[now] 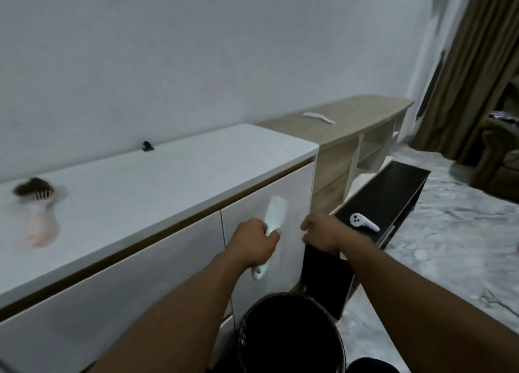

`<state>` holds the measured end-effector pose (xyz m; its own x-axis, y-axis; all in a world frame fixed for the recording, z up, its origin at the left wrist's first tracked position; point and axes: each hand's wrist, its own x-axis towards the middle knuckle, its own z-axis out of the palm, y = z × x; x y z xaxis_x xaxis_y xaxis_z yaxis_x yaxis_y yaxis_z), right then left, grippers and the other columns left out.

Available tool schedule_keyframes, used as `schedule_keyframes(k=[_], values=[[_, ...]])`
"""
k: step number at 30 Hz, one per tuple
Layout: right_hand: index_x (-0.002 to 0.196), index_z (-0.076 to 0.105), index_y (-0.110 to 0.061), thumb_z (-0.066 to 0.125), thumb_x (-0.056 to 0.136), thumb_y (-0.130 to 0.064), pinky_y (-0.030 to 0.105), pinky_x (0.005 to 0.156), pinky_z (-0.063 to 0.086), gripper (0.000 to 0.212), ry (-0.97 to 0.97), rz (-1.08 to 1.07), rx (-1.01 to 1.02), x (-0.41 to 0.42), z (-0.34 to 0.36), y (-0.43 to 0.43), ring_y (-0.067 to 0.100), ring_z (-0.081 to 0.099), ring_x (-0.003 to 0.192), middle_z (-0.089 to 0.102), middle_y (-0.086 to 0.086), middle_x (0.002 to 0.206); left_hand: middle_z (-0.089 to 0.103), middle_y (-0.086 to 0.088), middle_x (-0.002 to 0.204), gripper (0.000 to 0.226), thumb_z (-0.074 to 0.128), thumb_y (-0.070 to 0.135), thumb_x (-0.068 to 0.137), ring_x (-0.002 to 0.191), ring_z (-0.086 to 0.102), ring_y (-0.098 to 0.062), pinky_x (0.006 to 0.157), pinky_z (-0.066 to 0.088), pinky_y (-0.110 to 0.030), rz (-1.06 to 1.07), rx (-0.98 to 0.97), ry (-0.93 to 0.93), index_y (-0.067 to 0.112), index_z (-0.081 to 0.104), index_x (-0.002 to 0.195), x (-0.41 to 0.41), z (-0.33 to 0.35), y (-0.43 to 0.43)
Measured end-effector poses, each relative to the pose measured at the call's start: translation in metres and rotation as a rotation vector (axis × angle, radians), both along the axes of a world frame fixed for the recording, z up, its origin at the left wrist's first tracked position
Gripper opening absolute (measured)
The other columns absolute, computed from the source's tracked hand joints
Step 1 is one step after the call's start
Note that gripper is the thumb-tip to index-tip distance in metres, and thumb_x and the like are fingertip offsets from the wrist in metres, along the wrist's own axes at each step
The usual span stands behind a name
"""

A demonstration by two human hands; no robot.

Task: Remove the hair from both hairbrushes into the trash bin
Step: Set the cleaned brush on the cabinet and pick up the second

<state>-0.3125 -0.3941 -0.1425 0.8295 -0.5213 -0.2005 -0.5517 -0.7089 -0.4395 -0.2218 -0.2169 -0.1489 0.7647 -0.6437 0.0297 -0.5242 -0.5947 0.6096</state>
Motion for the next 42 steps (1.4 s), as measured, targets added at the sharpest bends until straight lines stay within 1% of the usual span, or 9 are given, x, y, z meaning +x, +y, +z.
schedule_keyframes(k=[5, 10, 13, 15, 21, 25, 33, 38, 42], values=[[0.126, 0.065, -0.015, 0.066, 0.091, -0.027, 0.035, 0.101, 0.049, 0.037, -0.106, 0.024, -0.124, 0.012, 0.075, 0.010, 0.026, 0.059, 0.119, 0.062, 0.006, 0.132, 0.062, -0.006, 0.084, 0.036, 0.058, 0.048, 0.094, 0.063, 0.052, -0.012, 0.048, 0.031, -0.022, 0.018, -0.017, -0.112, 0.013, 0.058, 0.087, 0.012, 0.071, 0.007], [0.100, 0.069, -0.017, 0.065, 0.087, -0.021, 0.029, 0.082, 0.048, 0.014, -0.203, 0.095, -0.215, 0.024, 0.136, 0.026, 0.023, 0.062, 0.102, 0.067, 0.002, 0.111, 0.060, -0.004, 0.084, 0.034, 0.059, 0.046, 0.092, 0.070, 0.056, -0.017, 0.049, 0.033, -0.025, 0.075, -0.057, -0.156, 0.012, 0.057, 0.089, 0.021, 0.121, 0.021], [0.107, 0.071, -0.022, 0.062, 0.086, -0.022, 0.029, 0.086, 0.049, 0.023, -0.256, 0.118, -0.246, 0.033, 0.160, 0.035, 0.019, 0.060, 0.104, 0.065, -0.004, 0.111, 0.062, -0.001, 0.081, 0.032, 0.058, 0.045, 0.091, 0.067, 0.057, -0.012, 0.050, 0.036, -0.025, 0.102, -0.083, -0.176, 0.013, 0.062, 0.091, 0.027, 0.140, 0.031], [0.101, 0.070, -0.025, 0.063, 0.086, -0.023, 0.029, 0.085, 0.051, 0.016, -0.284, 0.133, -0.252, 0.040, 0.171, 0.042, 0.018, 0.060, 0.099, 0.066, -0.004, 0.108, 0.063, -0.002, 0.084, 0.033, 0.058, 0.045, 0.091, 0.069, 0.059, -0.015, 0.051, 0.038, -0.025, 0.117, -0.078, -0.191, 0.012, 0.063, 0.093, 0.030, 0.150, 0.039], [0.104, 0.073, -0.020, 0.065, 0.089, -0.023, 0.030, 0.090, 0.050, 0.017, -0.342, 0.188, -0.272, 0.057, 0.197, 0.059, 0.021, 0.063, 0.106, 0.068, -0.002, 0.106, 0.059, 0.000, 0.076, 0.030, 0.059, 0.042, 0.091, 0.068, 0.057, -0.016, 0.051, 0.037, -0.026, 0.156, -0.090, -0.210, 0.013, 0.059, 0.083, 0.042, 0.177, 0.068], [0.096, 0.071, -0.022, 0.066, 0.089, -0.024, 0.030, 0.085, 0.051, 0.009, -0.363, 0.223, -0.266, 0.073, 0.213, 0.069, 0.020, 0.064, 0.100, 0.069, -0.001, 0.106, 0.057, 0.001, 0.070, 0.031, 0.059, 0.037, 0.091, 0.061, 0.054, -0.012, 0.049, 0.035, -0.027, 0.196, -0.120, -0.219, 0.016, 0.051, 0.070, 0.051, 0.191, 0.087], [0.093, 0.069, -0.026, 0.067, 0.088, -0.029, 0.035, 0.091, 0.055, 0.006, -0.387, 0.293, -0.258, 0.112, 0.228, 0.109, 0.020, 0.065, 0.098, 0.069, -0.001, 0.105, 0.062, -0.005, 0.085, 0.030, 0.054, 0.038, 0.090, 0.070, 0.059, -0.018, 0.052, 0.041, -0.026, 0.304, -0.117, -0.194, 0.008, 0.060, 0.090, 0.074, 0.203, 0.125], [0.103, 0.072, -0.020, 0.066, 0.090, -0.028, 0.033, 0.090, 0.054, 0.017, -0.384, 0.352, -0.235, 0.136, 0.223, 0.138, 0.021, 0.064, 0.101, 0.068, 0.000, 0.107, 0.061, -0.005, 0.090, 0.028, 0.053, 0.038, 0.087, 0.081, 0.062, -0.025, 0.066, 0.050, -0.032, 0.409, -0.082, -0.209, 0.011, 0.055, 0.093, 0.090, 0.190, 0.148], [0.103, 0.071, -0.020, 0.065, 0.089, -0.027, 0.033, 0.088, 0.055, 0.017, -0.341, 0.392, -0.195, 0.156, 0.206, 0.157, 0.021, 0.065, 0.098, 0.065, -0.001, 0.103, 0.057, -0.004, 0.092, 0.027, 0.059, 0.037, 0.086, 0.084, 0.059, -0.027, 0.068, 0.045, -0.031, 0.531, -0.047, -0.229, 0.014, 0.051, 0.097, 0.102, 0.170, 0.166]])
